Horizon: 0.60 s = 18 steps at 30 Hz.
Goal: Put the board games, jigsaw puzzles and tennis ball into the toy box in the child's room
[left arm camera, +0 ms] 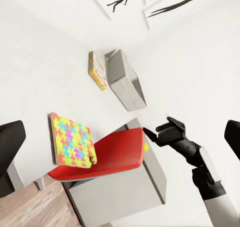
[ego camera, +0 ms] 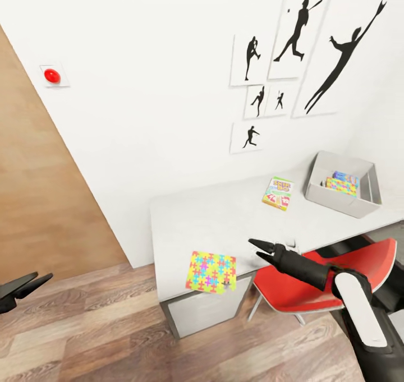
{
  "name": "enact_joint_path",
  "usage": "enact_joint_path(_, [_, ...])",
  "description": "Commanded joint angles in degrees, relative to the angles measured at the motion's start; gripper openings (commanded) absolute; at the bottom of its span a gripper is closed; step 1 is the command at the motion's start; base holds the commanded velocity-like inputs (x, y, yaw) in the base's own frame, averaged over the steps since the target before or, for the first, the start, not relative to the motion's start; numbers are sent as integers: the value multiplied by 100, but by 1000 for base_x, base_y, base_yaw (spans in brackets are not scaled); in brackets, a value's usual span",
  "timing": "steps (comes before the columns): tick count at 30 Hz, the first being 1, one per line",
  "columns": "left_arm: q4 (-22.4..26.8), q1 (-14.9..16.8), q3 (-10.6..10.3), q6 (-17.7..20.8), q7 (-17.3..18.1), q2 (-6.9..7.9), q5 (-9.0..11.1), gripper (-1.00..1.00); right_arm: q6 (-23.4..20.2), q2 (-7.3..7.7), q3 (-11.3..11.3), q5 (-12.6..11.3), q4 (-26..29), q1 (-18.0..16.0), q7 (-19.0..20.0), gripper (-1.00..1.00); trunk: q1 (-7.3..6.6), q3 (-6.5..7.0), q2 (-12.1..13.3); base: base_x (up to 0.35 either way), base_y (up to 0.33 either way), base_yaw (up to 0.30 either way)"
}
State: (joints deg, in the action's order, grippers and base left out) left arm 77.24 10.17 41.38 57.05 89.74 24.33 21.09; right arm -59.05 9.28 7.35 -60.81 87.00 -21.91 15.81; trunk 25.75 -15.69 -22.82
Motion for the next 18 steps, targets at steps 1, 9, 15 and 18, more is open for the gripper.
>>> enact_joint_path(1, [1,3,2,59,26,1,-8,100,77,12,173,62,19,244,548,100,4,-2,-10,0,0,-175])
enact_joint_path(9, [1,3,2,57,26,0,-8,100,751,37,616,86,12,1238,2126,100,4,60,-10,0,0,-173])
enact_joint_path(15, [1,3,2,58,26,-5,-8,100,1126,44,675,230,-13,1524,2521,100,4,106,-10,0,0,-172])
enact_joint_path(18, [1,3,2,57,26,-6,-10,100,1237,44,689,401,-19,1605,2684,100,4,129,-10,0,0,-171])
